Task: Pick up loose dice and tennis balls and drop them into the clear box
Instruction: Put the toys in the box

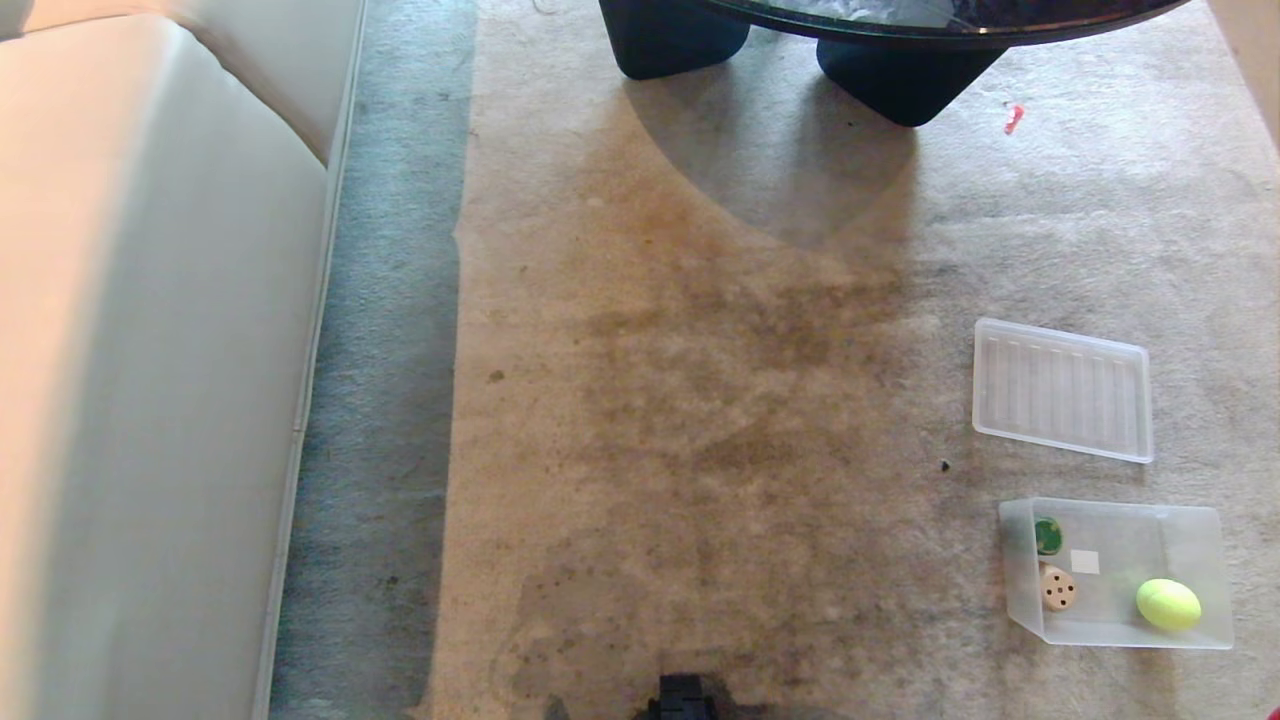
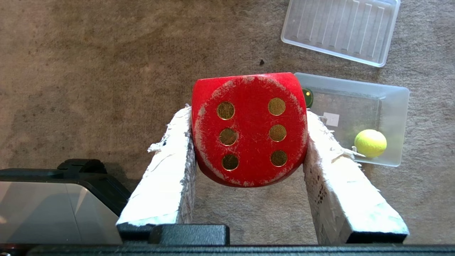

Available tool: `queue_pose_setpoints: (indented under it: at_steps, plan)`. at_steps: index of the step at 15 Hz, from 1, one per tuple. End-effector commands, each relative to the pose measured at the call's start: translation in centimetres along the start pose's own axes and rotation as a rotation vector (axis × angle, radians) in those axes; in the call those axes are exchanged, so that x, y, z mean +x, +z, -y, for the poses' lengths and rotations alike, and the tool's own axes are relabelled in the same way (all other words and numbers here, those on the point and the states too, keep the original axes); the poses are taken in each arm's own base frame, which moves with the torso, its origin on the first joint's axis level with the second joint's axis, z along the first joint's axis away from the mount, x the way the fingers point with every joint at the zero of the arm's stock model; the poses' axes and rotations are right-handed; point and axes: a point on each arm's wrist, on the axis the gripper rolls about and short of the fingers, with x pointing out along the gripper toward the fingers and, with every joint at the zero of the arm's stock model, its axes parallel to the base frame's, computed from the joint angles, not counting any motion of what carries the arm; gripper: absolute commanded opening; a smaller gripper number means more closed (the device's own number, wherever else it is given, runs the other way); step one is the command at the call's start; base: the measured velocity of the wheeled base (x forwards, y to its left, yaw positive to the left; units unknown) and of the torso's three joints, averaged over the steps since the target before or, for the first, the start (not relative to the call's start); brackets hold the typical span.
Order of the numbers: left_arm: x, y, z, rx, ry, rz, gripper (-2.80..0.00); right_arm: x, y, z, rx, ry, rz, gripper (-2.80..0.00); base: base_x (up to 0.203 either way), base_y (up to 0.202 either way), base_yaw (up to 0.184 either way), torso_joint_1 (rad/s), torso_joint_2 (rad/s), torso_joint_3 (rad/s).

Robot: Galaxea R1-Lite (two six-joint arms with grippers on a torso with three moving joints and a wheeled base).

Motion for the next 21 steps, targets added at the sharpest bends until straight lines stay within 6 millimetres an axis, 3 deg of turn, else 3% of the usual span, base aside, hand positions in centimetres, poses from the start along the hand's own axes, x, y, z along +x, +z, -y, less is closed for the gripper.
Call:
queue_pose_setpoints:
  at_steps: [1,21]
  plan:
    - [0.0,0.0,0.0,0.0,0.0,0.0,-2.8,0.0,0.0,0.0,-0.001,0.001,-0.001,-2.8,0.0,0.0,0.0,0.0,0.0,0.0]
    - [0.0,0.0,0.0,0.0,0.0,0.0,-2.8,0.0,0.0,0.0,-0.001,0.001,-0.001,-2.8,0.0,0.0,-0.004,0.0,0.0,0.0]
